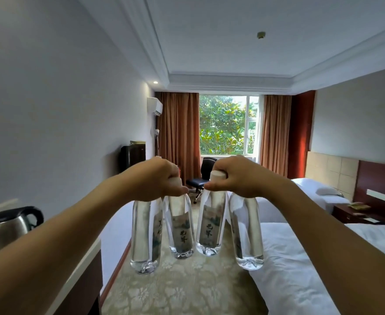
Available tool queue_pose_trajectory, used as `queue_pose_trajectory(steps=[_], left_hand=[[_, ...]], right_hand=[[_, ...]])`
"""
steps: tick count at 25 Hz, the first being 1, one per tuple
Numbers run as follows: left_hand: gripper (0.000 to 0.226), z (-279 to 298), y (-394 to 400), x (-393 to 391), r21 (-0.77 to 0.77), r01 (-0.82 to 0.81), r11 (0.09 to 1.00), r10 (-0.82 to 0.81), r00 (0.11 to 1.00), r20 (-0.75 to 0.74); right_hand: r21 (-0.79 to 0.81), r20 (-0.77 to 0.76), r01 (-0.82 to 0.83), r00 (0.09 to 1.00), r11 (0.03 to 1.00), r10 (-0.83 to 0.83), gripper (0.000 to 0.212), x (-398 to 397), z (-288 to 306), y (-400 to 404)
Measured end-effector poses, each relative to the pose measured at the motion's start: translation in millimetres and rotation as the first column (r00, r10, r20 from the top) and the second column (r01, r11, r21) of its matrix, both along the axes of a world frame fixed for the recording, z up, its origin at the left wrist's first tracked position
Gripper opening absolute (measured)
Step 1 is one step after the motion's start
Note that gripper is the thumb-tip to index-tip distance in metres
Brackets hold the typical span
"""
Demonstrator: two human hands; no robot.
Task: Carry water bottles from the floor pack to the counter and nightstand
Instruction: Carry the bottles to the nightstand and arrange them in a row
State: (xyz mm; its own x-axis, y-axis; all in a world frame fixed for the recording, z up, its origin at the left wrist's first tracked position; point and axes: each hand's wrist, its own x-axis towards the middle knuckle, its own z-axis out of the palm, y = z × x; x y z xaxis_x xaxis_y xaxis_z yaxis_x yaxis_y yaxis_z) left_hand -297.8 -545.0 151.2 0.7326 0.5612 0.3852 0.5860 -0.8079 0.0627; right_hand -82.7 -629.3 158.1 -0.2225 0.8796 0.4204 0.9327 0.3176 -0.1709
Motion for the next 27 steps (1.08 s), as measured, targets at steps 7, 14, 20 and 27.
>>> queue_pose_trajectory(steps=[7, 14, 20, 27], left_hand=[[0.033, -20.5, 211.5, 42.2, -0.032, 0.042, 0.999, -0.040, 0.997, 0.060], [0.035, -9.7, 407.1, 88.7, 0.057, 0.085, 0.995, -0.082, 0.996, -0.037], [0.038, -21.5, 569.8, 154.5, 0.045, 0.088, 0.995, -0.086, 0.995, -0.053], [0.035, -48.7, 756.9, 271.4, 0.051, 0.112, 0.992, -0.109, 0.992, -0.058]], right_hand=[[-0.025, 0.034, 0.064, 0.997, 0.998, -0.063, 0.038, 42.0, -20.5, 201.5], [-0.032, 0.044, 0.112, 0.993, 0.993, -0.111, 0.043, 72.4, -22.8, 392.9], [-0.032, -0.013, 0.125, 0.992, 0.992, -0.125, 0.034, 139.7, -29.8, 546.3], [-0.019, -0.009, 0.115, 0.993, 0.993, -0.115, 0.033, 253.4, -44.3, 731.0]])
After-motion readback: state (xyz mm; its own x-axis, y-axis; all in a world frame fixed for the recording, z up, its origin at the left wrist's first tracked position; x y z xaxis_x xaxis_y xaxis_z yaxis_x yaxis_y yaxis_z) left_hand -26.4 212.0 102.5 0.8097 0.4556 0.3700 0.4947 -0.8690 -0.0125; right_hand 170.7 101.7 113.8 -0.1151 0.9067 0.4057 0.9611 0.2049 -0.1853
